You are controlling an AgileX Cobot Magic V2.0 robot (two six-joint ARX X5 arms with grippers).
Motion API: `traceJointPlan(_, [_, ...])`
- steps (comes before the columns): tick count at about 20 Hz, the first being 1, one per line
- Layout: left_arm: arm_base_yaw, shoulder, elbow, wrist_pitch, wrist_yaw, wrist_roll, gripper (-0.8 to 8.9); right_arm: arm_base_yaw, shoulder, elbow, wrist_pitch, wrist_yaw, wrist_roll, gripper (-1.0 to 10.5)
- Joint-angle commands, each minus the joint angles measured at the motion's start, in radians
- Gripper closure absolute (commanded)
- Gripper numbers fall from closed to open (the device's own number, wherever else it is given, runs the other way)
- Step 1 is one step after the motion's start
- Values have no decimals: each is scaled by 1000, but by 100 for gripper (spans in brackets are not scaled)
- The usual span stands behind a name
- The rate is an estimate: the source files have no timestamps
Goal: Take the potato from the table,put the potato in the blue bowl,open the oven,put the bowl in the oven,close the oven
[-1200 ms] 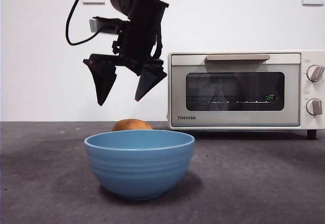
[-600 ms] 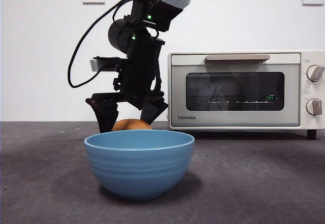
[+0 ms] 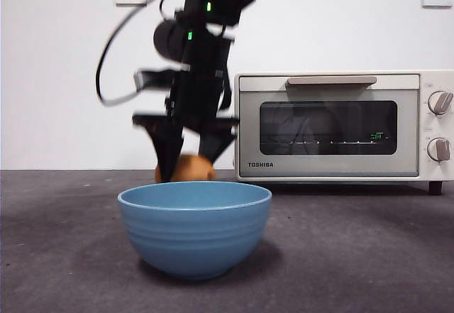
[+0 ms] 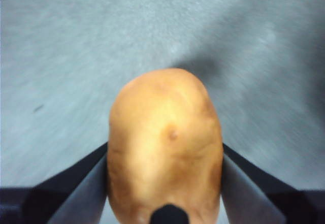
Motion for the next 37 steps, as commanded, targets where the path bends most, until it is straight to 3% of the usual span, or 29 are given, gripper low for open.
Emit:
traceJointPlan(1, [-3,6,0,1,1,14,818,11,-58,104,-124,-12,16,958])
traceJointPlan(4, [-3,18,0,3,1,14,818,12,-93,238,-319,-15,46,958])
traceJointPlan(7, [-3,35,0,1,1,14,818,13,-164,245,-320,-27,151,945])
traceJointPlan(11, [-3,52,0,-23,1,18,818,20,-303,183,-320,-26,163,946])
traceJointPlan(15, [-3,55,0,-21,1,24,818,20,-539,-65,-320,-26,169,946])
traceJointPlan(18, [-3,56,0,-20,1,25,818,26,-740,-356,-316,-25,167,946])
traceJointPlan(20, [-3,56,0,-20,2,24,818,49,-889,-605,-200,-39,182,946])
traceJointPlan(22, [-6,56,0,-16,2,24,818,77,-1030,-860,13,-111,211,946])
traceJointPlan(26, [-8,57,0,19,2,21,818,118,-1143,-1204,385,-214,402,946])
traceJointPlan(29, [-8,63,0,45,2,21,818,137,-1096,-1283,543,-202,434,946])
traceJointPlan(33, [-8,78,0,60,2,21,818,143,-958,-1284,641,-209,445,946])
traceJointPlan(37, [-8,92,0,61,1,22,818,144,-856,-1284,681,-230,518,890])
